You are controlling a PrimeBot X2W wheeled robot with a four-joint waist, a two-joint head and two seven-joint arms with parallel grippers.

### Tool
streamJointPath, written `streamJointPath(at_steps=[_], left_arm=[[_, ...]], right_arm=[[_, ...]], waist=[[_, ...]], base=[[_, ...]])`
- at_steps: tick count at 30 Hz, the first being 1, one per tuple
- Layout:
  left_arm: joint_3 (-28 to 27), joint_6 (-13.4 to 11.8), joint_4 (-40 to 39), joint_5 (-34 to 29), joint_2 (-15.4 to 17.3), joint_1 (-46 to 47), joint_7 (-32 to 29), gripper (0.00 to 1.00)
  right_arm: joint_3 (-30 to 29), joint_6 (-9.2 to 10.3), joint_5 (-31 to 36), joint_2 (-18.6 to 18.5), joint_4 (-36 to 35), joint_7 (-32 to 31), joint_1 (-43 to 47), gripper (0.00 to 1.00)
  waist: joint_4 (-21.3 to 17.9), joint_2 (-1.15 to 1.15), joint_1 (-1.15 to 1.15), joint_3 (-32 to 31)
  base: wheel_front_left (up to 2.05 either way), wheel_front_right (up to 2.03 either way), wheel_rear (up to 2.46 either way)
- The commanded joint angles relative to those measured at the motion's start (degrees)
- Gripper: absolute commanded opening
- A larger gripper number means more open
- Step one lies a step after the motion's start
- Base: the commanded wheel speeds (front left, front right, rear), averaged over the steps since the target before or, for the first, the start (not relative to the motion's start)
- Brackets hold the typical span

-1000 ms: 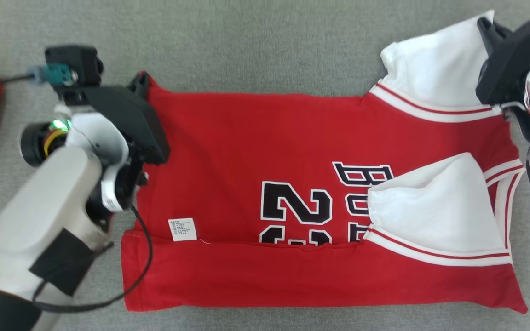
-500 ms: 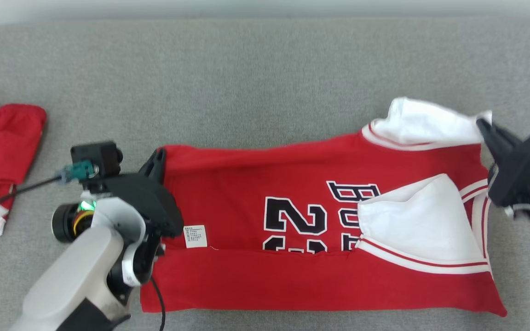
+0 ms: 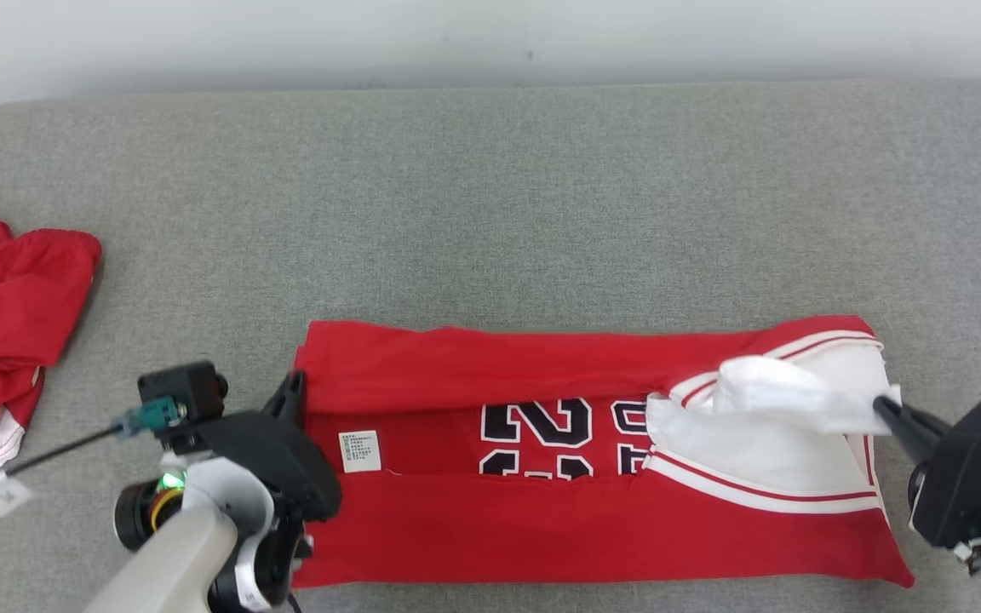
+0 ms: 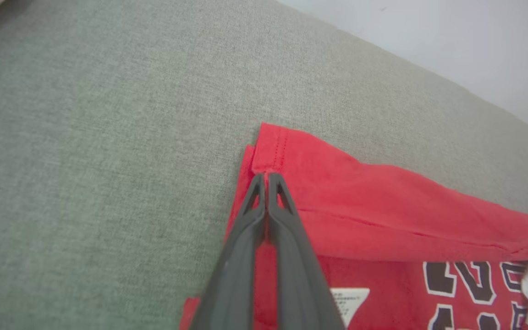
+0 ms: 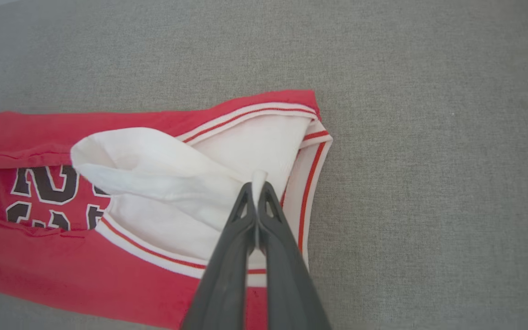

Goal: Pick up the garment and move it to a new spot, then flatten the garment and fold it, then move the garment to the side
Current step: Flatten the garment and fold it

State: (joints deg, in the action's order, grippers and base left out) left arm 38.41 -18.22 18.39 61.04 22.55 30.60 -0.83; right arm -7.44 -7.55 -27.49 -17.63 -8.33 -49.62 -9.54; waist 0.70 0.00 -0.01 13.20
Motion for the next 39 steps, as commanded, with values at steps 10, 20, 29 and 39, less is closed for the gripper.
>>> streamJointPath(at_steps=[10,20,29,39], left_arm=[[-0.5,0.1,0.8,1.1,-0.7,-5.1,2.9,0.00],[-0.3,1.5,3.0,0.2,-1.2,-5.8,5.6,1.00],[-2.8,3.5,2.0,-1.2,-1.5,-9.7,14.2,1.00],[-20.6,10.5,-11.1,-23.4,-6.8,-22.1,16.0,1.00]], right_arm=[[-1.8,0.10,-0.5,2.1,-3.7,-3.9,6.6,0.00],[-1.7,0.10,0.4,3.7,-3.2,-4.9,9.9,1.00],[-2.4,0.10,0.3,5.7,-4.0,-1.4,10.4,1.00],[-8.3,0.10,3.7,9.9,-1.5,4.0,9.7,1.00]], waist=[[0.4,0.00,0.01,-0.7],[0.2,0.00,0.01,-1.1],[0.2,0.00,0.01,-2.9],[1.6,0.00,0.01,-5.4]], base=[[0.00,0.00,0.00],[0.00,0.00,0.00],[0.00,0.00,0.00],[0.00,0.00,0.00]])
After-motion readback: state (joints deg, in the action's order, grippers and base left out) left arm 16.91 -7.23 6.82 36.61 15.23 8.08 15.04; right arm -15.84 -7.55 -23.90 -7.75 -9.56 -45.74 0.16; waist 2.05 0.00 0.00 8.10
